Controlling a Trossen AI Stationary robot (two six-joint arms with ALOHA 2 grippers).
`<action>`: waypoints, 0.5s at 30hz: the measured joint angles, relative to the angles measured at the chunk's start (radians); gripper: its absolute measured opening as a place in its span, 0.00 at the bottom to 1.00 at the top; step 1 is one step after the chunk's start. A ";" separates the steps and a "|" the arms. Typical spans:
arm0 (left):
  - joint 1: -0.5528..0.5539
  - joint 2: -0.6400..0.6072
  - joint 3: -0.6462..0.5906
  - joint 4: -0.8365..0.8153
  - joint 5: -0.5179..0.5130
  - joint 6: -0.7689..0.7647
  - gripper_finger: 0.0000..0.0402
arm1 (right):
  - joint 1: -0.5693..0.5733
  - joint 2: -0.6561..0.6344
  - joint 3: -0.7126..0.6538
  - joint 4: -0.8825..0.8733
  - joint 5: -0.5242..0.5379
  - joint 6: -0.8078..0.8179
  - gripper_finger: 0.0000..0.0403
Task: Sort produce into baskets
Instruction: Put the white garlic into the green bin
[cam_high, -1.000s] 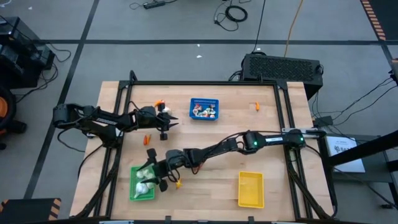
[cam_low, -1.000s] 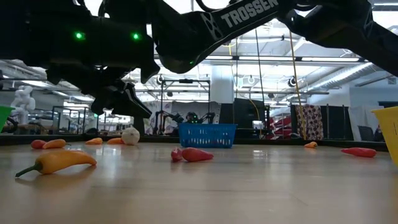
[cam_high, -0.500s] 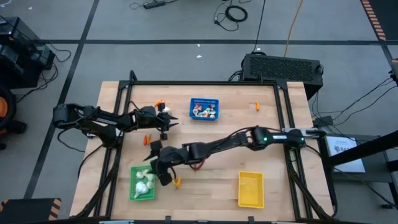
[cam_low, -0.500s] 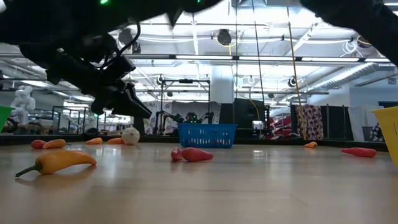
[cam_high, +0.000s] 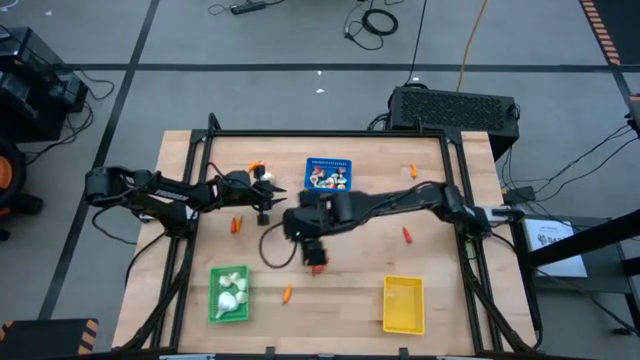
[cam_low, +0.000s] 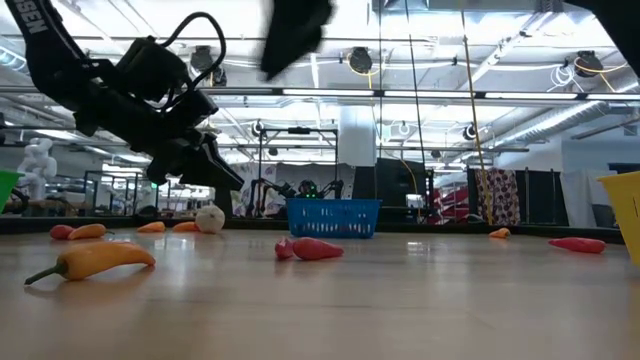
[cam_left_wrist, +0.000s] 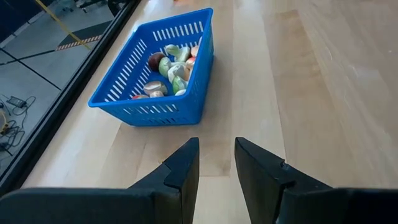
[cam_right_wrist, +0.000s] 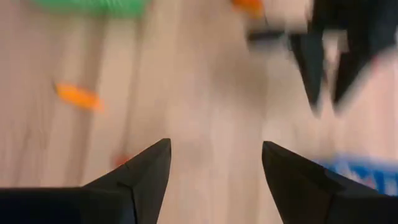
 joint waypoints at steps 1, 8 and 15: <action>0.000 0.000 0.000 -0.001 -0.001 -0.003 0.28 | -0.006 -0.011 0.000 -0.066 0.001 0.009 0.60; 0.000 -0.014 0.002 -0.059 -0.106 -0.133 0.28 | -0.043 -0.032 0.000 -0.464 0.092 -0.001 0.60; 0.000 -0.146 0.191 -0.715 -0.157 -0.297 0.28 | -0.095 -0.196 -0.174 -0.414 0.126 -0.128 0.60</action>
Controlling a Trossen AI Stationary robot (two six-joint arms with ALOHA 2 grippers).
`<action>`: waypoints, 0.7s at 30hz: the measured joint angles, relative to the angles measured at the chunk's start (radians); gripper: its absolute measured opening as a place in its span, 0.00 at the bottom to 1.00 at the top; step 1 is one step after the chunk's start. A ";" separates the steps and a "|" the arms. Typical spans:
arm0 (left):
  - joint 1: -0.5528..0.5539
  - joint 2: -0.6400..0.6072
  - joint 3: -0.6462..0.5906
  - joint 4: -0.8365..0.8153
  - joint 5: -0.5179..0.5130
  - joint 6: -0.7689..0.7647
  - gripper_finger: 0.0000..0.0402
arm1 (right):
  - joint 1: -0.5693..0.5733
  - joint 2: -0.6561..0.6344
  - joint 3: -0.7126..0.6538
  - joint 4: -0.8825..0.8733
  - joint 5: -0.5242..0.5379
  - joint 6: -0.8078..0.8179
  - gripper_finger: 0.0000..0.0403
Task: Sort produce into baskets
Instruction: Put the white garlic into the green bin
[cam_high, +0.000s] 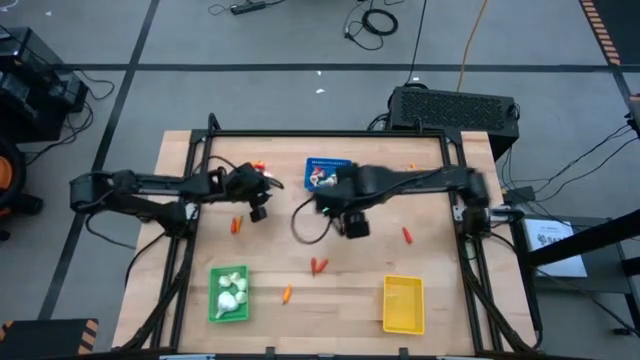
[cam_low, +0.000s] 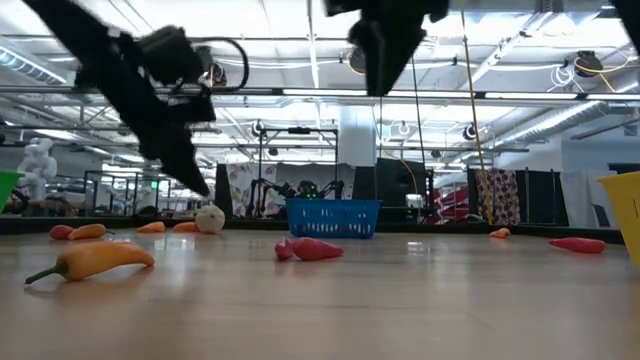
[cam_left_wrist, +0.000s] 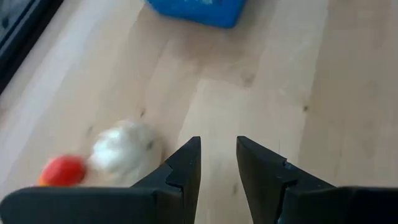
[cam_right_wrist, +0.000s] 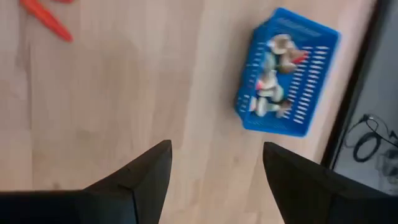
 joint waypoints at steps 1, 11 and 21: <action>0.000 -0.021 0.034 -0.077 -0.002 -0.021 0.28 | -0.010 -0.056 -0.066 0.042 0.000 -0.002 0.60; 0.031 -0.064 0.176 -0.257 -0.013 -0.156 0.28 | -0.049 -0.650 -0.918 0.711 -0.007 0.140 0.60; 0.111 0.151 0.244 -0.216 0.094 0.038 0.33 | 0.059 -0.886 -1.437 1.335 -0.058 0.269 0.60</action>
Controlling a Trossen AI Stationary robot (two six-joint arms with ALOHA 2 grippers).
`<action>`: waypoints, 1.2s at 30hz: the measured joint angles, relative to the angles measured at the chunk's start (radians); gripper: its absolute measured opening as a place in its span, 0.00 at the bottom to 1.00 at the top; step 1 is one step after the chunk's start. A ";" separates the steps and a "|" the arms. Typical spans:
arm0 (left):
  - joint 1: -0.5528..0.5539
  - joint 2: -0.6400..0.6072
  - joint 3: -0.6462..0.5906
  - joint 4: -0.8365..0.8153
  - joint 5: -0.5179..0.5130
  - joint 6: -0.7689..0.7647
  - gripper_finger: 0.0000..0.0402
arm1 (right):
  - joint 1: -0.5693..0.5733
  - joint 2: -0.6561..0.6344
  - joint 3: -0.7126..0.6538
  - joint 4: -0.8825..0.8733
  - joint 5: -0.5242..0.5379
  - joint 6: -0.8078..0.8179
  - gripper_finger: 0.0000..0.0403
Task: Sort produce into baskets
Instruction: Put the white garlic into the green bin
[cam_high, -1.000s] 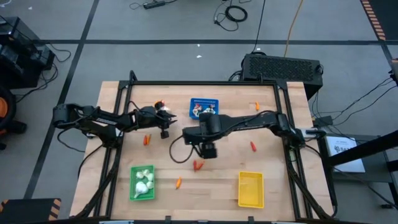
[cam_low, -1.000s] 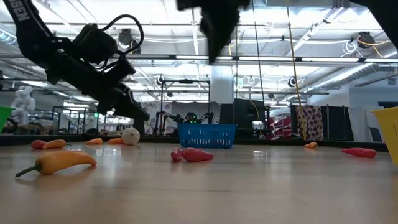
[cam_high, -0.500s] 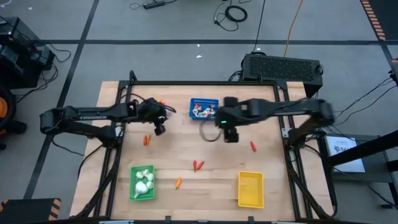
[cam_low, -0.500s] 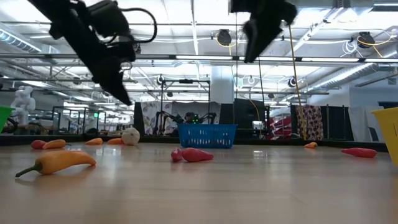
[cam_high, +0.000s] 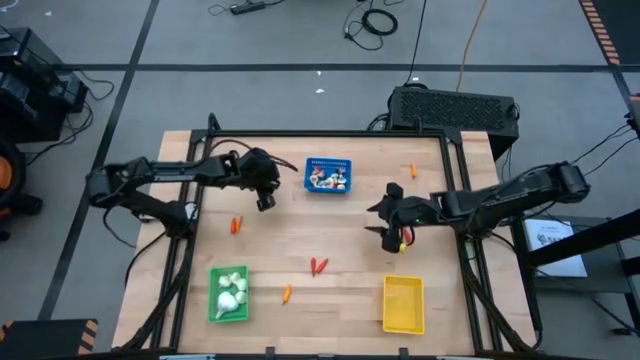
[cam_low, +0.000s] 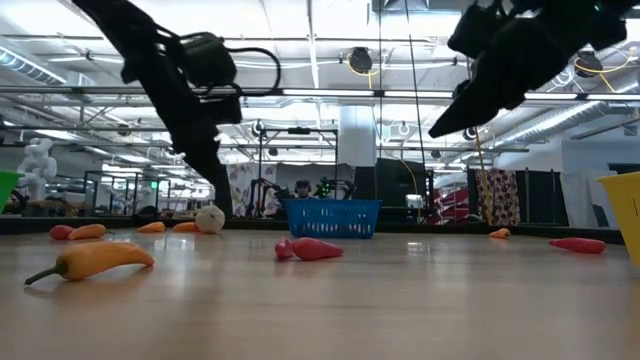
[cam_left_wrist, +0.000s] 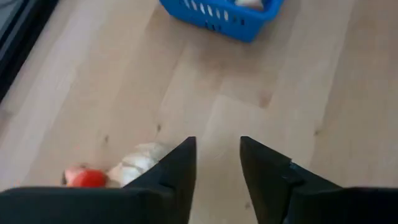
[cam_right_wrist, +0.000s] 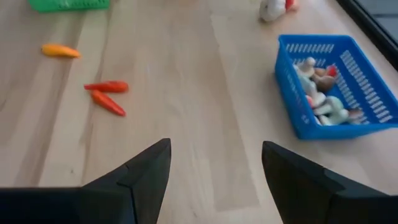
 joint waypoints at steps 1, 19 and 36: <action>0.000 0.020 0.011 0.000 -0.005 0.046 0.36 | 0.007 -0.001 -0.019 0.036 0.000 0.002 0.60; 0.065 0.118 0.065 -0.026 -0.112 0.237 0.65 | 0.029 0.028 -0.047 0.085 0.007 -0.047 0.60; 0.110 0.265 0.064 -0.022 -0.066 0.293 0.65 | 0.029 0.028 -0.047 0.126 0.005 -0.038 0.60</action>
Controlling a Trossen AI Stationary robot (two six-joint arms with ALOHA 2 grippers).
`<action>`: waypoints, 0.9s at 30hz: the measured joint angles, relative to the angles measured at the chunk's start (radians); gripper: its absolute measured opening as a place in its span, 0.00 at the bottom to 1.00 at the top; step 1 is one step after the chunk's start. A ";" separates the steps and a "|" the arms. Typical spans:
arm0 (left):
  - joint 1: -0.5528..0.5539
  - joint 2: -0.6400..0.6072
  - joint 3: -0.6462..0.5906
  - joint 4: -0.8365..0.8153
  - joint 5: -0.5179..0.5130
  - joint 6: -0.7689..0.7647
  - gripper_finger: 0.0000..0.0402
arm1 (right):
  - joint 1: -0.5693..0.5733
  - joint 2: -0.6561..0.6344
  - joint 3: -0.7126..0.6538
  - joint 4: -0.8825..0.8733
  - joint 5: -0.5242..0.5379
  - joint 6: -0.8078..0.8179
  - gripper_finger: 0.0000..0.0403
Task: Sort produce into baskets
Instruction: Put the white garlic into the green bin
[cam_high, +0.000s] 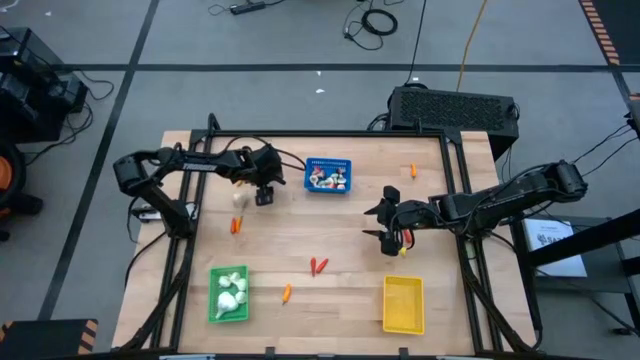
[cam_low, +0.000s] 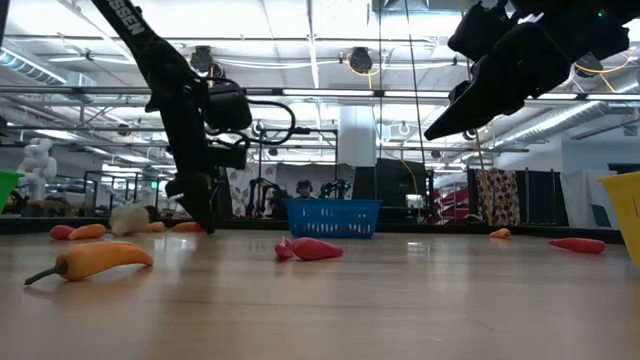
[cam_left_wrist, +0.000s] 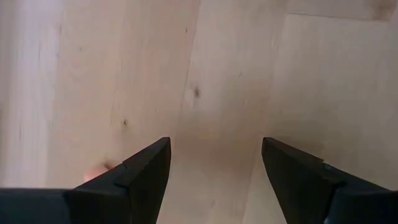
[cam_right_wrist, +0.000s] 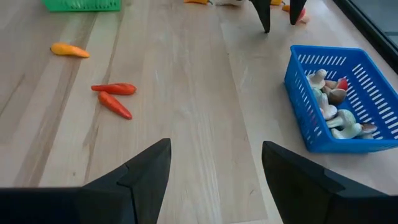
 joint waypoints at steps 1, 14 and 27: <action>0.000 0.000 0.000 0.000 0.000 0.000 0.65 | 0.000 0.000 0.000 0.002 0.000 0.000 0.60; -0.048 -0.140 0.115 -0.436 0.022 -0.560 0.65 | 0.000 0.000 0.000 0.145 -0.001 -0.039 0.60; -0.157 -0.216 0.112 -0.819 -0.062 -1.030 0.65 | -0.003 0.000 0.000 0.223 -0.002 -0.079 0.60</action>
